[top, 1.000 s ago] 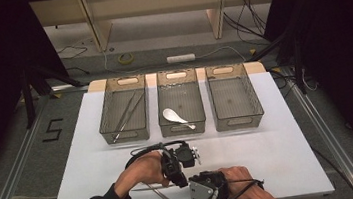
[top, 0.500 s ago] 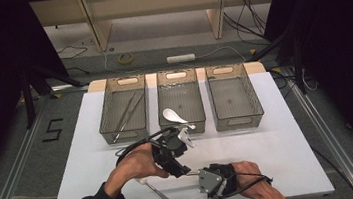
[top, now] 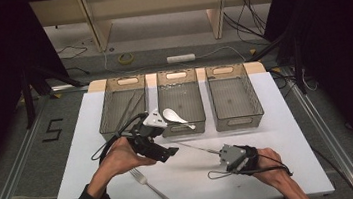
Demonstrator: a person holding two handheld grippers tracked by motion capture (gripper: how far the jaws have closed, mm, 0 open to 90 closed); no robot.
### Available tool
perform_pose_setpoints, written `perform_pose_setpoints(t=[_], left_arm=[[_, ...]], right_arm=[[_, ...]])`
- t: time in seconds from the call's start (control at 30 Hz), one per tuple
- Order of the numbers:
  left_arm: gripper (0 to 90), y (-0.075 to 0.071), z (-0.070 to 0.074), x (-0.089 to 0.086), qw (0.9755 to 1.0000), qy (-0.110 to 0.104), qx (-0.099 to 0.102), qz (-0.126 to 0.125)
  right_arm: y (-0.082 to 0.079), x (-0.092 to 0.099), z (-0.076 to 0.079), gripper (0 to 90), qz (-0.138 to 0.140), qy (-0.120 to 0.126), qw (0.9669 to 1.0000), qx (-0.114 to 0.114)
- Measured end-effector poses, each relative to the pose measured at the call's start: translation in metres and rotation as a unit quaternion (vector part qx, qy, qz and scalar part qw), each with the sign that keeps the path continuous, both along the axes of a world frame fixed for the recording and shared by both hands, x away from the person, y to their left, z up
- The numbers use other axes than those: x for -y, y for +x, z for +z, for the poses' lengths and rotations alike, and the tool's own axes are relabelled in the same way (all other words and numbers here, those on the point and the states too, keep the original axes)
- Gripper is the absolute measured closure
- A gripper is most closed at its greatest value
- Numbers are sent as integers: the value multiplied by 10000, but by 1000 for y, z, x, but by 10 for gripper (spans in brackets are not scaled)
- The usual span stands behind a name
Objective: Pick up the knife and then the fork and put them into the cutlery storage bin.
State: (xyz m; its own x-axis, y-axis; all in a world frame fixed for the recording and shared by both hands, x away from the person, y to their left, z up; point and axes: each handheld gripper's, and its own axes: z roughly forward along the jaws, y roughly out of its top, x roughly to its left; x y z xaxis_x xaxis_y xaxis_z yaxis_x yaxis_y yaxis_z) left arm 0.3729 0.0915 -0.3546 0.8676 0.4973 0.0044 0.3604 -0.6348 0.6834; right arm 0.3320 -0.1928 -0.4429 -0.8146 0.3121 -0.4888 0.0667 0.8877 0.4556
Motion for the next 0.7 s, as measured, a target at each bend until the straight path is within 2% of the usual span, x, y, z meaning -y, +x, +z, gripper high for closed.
perform_pose_setpoints(t=[0.07, 0.13, 0.17, 0.2, 0.23, 0.27, 0.33, 0.47, 0.57, 0.6, 0.63, 0.7], left_arm=[[210, -1, -4, -4, 9998, -149, 85, 74], [205, -3, -9, -8, 9993, -281, 165, 180], [198, -3, -11, -9, 9989, -360, 191, 233], [198, -4, -14, -11, 9984, -456, 196, 269], [195, -5, -17, -13, 9975, -596, 222, 315], [195, -6, -19, -14, 9970, -654, 246, 342], [195, -8, -26, -16, 9960, -739, 300, 404], [194, -11, -37, -26, 9933, -1023, 226, 495], [184, -12, -45, -31, 9920, -1113, 156, 577], [177, -12, -47, -32, 9922, -1097, 151, 574], [177, -12, -49, -32, 9924, -1078, 134, 579], [176, -13, -53, -33, 9930, -1010, 119, 597]], right_arm=[[9, 12, 4, 846, -348, 295, 9989, -108], [12, 16, 5, 846, -445, 366, 9983, -130], [18, 22, 8, 846, -628, 552, 9963, -181], [18, 22, 8, 846, -628, 552, 9963, -181], [23, 28, 12, 846, -829, 778, 9932, -258], [23, 28, 12, 846, -829, 778, 9932, -258], [27, 33, 15, 846, -963, 894, 9908, -333], [36, 42, 21, 846, -1161, 1193, 9849, -464], [45, 48, 25, 846, -1315, 1337, 9808, -527], [50, 51, 28, 846, -1402, 1460, 9775, -593], [50, 51, 28, 846, -1402, 1460, 9775, -593], [57, 54, 33, 845, -1504, 1556, 9742, -634]])
